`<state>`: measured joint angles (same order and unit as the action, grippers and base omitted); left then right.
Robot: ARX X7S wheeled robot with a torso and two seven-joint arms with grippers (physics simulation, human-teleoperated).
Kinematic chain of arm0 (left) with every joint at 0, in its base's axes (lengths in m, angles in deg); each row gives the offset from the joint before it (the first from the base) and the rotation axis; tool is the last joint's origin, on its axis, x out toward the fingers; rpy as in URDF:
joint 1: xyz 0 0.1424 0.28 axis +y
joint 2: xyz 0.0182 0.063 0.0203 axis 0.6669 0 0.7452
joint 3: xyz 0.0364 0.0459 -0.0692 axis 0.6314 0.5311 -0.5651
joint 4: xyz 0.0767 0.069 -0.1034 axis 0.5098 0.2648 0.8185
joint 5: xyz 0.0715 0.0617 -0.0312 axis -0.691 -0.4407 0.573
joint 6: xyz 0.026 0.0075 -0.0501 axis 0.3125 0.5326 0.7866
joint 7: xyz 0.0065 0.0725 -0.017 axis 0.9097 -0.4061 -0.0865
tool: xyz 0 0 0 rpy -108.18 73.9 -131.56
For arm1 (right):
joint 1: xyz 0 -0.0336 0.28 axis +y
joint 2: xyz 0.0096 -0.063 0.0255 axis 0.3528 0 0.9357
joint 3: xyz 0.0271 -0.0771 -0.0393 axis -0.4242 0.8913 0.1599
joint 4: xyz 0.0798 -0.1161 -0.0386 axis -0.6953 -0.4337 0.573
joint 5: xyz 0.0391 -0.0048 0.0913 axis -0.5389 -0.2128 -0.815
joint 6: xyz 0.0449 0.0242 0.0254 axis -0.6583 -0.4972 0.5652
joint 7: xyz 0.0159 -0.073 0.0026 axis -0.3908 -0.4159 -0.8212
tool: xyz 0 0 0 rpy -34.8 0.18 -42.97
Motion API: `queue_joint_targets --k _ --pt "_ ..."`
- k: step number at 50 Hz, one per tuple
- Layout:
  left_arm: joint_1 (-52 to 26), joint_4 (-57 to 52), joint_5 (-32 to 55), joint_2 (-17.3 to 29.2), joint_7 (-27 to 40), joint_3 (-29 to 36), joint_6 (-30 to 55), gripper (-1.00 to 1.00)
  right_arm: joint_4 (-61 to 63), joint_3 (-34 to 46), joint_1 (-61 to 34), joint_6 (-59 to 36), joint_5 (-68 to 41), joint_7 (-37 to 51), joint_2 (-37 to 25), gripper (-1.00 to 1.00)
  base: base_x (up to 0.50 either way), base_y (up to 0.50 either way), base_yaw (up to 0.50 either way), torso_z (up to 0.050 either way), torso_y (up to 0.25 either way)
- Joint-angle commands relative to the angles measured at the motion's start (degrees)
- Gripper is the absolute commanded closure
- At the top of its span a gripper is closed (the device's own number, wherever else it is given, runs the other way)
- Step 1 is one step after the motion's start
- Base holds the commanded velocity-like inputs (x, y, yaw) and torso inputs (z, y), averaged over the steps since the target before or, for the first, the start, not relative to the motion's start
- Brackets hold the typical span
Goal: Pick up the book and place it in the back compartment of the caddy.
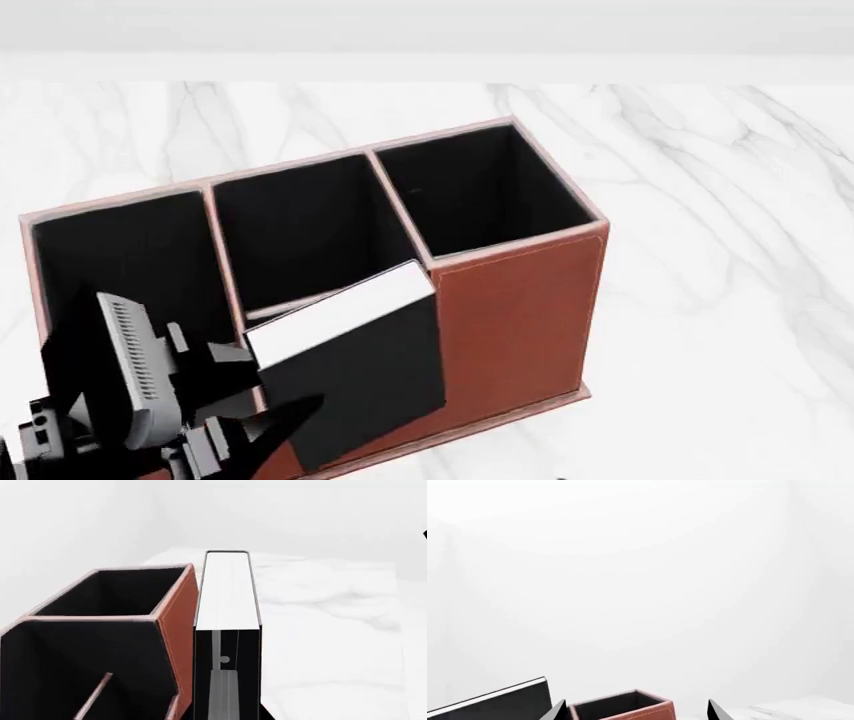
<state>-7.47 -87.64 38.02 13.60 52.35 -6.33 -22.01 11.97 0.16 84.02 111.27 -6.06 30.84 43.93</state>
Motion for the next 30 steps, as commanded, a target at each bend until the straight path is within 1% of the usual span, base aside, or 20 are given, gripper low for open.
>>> queue_joint_targets --k 1,2,5,6,26,27,28,29,30 --pt "-1.70 4.92 11.48 -2.08 -5.78 -4.23 1.58 1.00 -0.40 0.20 -0.34 -0.11 -0.01 0.10 -0.07 -1.00 0.00 0.00 0.00 0.000 0.000" --pt "-2.31 5.58 13.52 -2.44 -7.17 -4.15 3.27 1.00 -0.44 0.26 -0.34 -0.11 0.11 0.10 -0.05 -1.00 0.00 0.00 0.00 0.000 0.000" --pt "-3.08 5.03 14.46 -2.57 -8.35 -3.18 5.68 1.00 -0.36 0.20 -0.36 -0.53 0.53 0.38 0.02 -1.00 0.00 0.00 0.00 0.000 0.000" --pt "-3.34 4.92 14.62 -2.74 -8.90 -2.67 6.61 1.00 -0.15 -0.32 -0.48 -2.80 2.31 1.59 0.52 -1.00 0.00 0.00 0.00 0.000 0.000" --pt "-2.99 4.57 14.11 -2.86 -8.59 -2.63 6.43 1.00 -0.67 0.19 -0.74 -2.17 2.66 1.67 0.42 -1.00 0.00 0.00 0.00 0.000 0.002" --pt "-3.34 4.97 13.76 -2.87 -10.05 -2.47 6.39 1.00 -0.73 0.18 -0.71 -2.01 3.16 1.83 0.60 -1.00 0.00 0.00 0.00 0.000 0.000" --pt "-4.35 5.63 13.38 -2.93 -9.72 -2.01 7.76 1.00 -0.67 0.35 -0.50 -1.40 2.53 1.48 0.31 -1.00 0.00 0.00 0.00 0.000 0.000" --pt "-5.16 5.73 12.94 -2.88 -10.95 -1.51 8.59 1.00 -0.64 0.29 -0.34 -1.14 2.93 1.55 0.32 -1.00 0.00 0.00 0.00 0.000 0.000" --pt "-5.29 5.72 12.70 -2.74 -10.56 -1.67 8.41 1.00 -0.73 0.31 -0.37 -0.95 2.72 1.50 0.26 -1.00 0.00 0.00 0.00 0.000 0.000"
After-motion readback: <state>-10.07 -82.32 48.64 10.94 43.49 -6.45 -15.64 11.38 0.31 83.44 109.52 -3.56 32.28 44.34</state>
